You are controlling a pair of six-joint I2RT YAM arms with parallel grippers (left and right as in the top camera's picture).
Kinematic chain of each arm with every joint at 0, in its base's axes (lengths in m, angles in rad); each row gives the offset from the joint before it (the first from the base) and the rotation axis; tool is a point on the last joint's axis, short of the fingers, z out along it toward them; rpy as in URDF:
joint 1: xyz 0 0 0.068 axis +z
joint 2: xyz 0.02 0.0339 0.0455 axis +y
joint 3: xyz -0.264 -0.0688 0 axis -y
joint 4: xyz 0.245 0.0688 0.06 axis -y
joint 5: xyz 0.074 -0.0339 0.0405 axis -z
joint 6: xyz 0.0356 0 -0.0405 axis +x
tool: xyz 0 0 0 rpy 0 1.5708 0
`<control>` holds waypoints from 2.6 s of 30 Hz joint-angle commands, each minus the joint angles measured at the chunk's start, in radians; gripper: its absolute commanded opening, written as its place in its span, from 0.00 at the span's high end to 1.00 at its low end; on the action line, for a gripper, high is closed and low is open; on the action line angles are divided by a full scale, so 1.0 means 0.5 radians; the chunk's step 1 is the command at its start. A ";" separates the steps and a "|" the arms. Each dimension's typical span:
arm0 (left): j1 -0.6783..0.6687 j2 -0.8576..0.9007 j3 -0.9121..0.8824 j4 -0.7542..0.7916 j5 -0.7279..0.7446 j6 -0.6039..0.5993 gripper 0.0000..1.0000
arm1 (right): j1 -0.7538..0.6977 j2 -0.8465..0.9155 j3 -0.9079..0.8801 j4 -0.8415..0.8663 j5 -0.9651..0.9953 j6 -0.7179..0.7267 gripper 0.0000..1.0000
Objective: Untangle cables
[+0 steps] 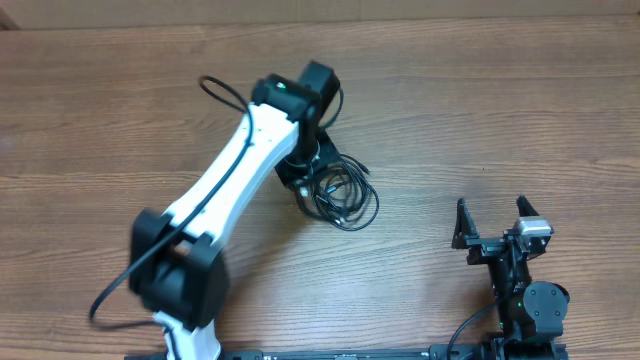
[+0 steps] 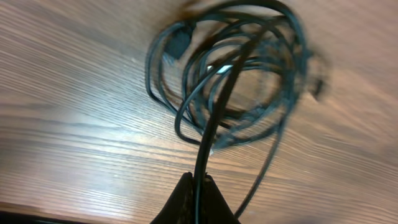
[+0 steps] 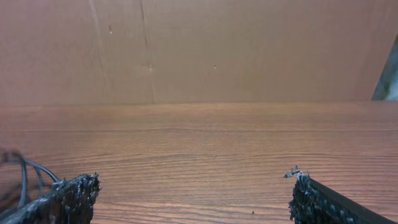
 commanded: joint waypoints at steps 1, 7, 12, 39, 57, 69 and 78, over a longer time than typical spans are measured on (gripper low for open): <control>0.008 -0.244 0.097 -0.015 -0.274 0.130 0.96 | -0.004 -0.020 -0.021 0.013 0.018 -0.014 0.00; 0.009 -0.476 0.097 0.133 -0.298 0.424 0.96 | -0.004 -0.020 -0.021 0.013 0.018 -0.014 0.00; 0.009 -0.605 0.097 0.248 -0.299 0.511 0.96 | -0.004 -0.020 -0.021 0.013 0.018 -0.014 0.00; 0.009 -0.793 0.285 0.534 0.306 1.268 0.96 | -0.004 0.098 0.513 0.177 -1.112 1.080 0.00; 0.009 -0.916 0.308 0.472 1.462 1.839 0.96 | -0.004 1.288 1.633 -0.827 -1.591 0.780 0.00; 0.008 -0.916 0.308 0.503 1.691 1.720 0.96 | -0.003 1.625 1.633 -0.812 -1.590 0.846 0.03; 0.008 -0.916 0.308 0.668 2.062 1.645 0.96 | 0.002 1.768 1.633 -0.787 -1.590 0.846 0.36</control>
